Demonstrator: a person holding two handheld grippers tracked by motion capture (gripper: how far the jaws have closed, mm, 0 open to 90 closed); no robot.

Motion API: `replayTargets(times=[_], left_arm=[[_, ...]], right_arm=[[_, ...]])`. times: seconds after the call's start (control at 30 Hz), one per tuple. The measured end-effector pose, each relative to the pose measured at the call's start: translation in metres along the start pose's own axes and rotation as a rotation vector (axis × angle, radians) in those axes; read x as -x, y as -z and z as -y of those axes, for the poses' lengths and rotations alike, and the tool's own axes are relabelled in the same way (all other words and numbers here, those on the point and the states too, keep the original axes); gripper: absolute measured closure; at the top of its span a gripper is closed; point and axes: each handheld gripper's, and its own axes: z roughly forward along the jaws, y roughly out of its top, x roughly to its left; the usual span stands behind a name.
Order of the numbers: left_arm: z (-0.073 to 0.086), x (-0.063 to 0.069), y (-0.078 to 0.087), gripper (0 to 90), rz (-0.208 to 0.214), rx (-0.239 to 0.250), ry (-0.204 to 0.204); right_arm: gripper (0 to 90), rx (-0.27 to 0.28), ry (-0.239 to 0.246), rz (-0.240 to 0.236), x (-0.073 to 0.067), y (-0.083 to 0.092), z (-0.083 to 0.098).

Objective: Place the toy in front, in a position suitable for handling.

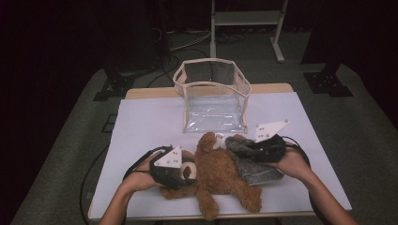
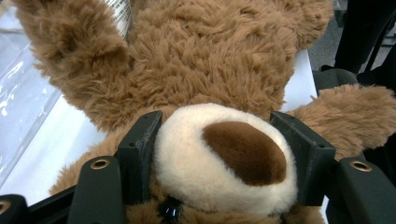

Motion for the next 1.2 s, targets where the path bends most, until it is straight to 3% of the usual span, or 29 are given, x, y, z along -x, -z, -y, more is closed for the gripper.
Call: replayTargets(times=[0.17, 0.23, 0.37, 0.5, 0.63, 0.73, 0.83, 0.97, 1.0, 1.07, 1.2], left_arm=[[0.002, -0.002, 0.0, 36.4, -0.002, 0.008, 0.008], [0.005, -0.003, 0.003, 35.8, -0.001, 0.023, 0.028], [0.003, -0.005, 0.009, 32.5, -0.005, 0.019, 0.017], [-0.005, -0.003, 0.009, 28.7, 0.01, 0.006, 0.001], [-0.013, -0.006, 0.019, 28.7, 0.014, 0.052, 0.017], [-0.014, -0.012, 0.025, 30.3, -0.007, 0.042, 0.034], [-0.009, -0.015, 0.026, 34.3, 0.0, 0.028, 0.063], [-0.004, -0.015, 0.021, 42.7, 0.039, 0.022, 0.098], [-0.003, -0.015, 0.015, 42.7, 0.071, 0.001, 0.116], [-0.004, -0.014, 0.008, 42.8, 0.086, -0.018, 0.113], [-0.008, -0.011, 0.002, 42.8, 0.087, -0.055, 0.092]], right_arm=[[78.4, -0.038, 0.058, -0.036, -0.001, -0.029, -0.02], [78.5, -0.046, 0.036, -0.047, 0.002, -0.033, -0.017], [78.7, -0.033, -0.024, -0.077, 0.002, -0.031, -0.007], [78.8, -0.014, -0.028, -0.071, -0.007, -0.03, -0.001], [78.8, 0.007, -0.052, -0.094, -0.009, -0.028, 0.003], [78.9, 0.007, -0.028, -0.103, -0.015, -0.027, 0.003], [78.8, -0.013, -0.013, -0.111, -0.02, -0.023, 0.003], [78.5, -0.017, -0.011, -0.114, -0.018, -0.017, 0.001], [78.4, -0.017, 0.002, -0.103, -0.017, -0.017, -0.003], [78.4, -0.024, 0.039, -0.078, -0.017, -0.017, -0.014], [78.2, -0.054, 0.069, -0.063, -0.011, -0.022, -0.022]])
